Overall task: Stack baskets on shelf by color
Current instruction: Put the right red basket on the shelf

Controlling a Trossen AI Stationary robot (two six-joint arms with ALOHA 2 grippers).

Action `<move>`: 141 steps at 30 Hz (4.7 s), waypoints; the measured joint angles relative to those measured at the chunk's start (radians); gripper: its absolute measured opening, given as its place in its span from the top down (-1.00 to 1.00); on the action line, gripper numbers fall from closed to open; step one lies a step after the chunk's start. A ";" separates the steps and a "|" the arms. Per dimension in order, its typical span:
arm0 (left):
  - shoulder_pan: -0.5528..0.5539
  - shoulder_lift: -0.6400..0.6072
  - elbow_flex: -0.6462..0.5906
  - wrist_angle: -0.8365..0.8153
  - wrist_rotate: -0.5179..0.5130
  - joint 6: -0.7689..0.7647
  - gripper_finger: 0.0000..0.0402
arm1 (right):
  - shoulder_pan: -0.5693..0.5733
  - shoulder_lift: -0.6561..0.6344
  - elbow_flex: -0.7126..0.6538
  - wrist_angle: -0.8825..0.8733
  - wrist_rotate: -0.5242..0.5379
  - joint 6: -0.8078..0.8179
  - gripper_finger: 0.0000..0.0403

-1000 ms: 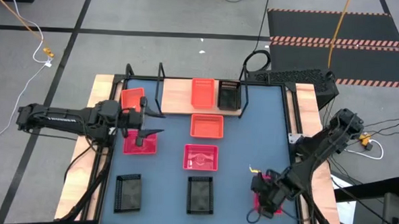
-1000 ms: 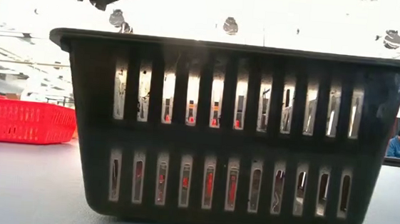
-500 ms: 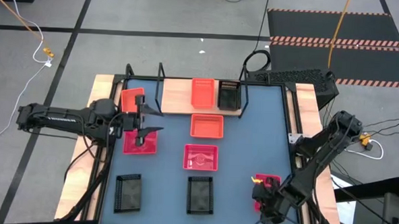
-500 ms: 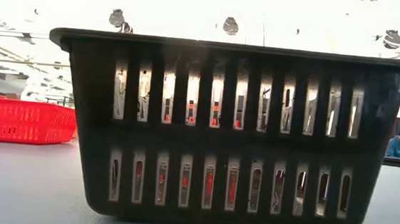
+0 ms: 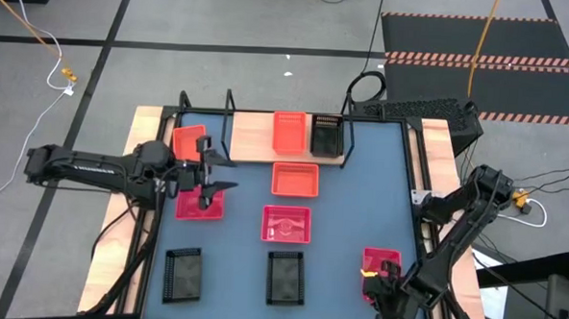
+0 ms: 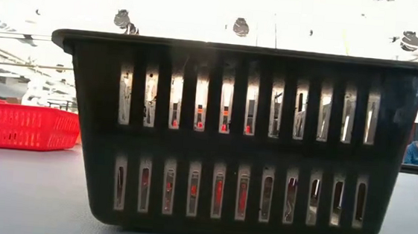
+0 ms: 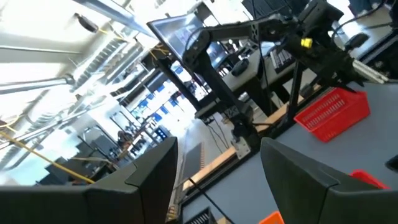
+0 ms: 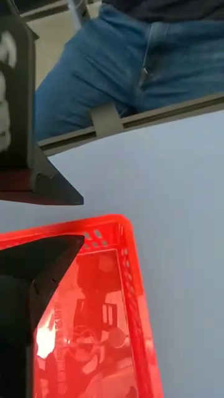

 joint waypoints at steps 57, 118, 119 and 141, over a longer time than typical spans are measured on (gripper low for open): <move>0.036 0.049 0.000 0.033 -0.004 -0.134 -0.16 | 0.011 -0.086 -0.136 -0.145 0.026 -0.104 0.82; -0.132 -0.098 0.000 -0.928 -0.659 -1.245 -0.16 | -1.219 0.502 0.678 0.536 0.048 -1.596 0.98; -0.140 -0.098 0.000 -0.930 -0.661 -1.245 -0.16 | -1.216 0.511 0.678 0.537 0.048 -1.579 0.98; -0.170 -0.098 0.000 -0.933 -0.738 -1.233 -0.16 | -1.192 0.623 0.677 0.550 0.078 -1.500 0.98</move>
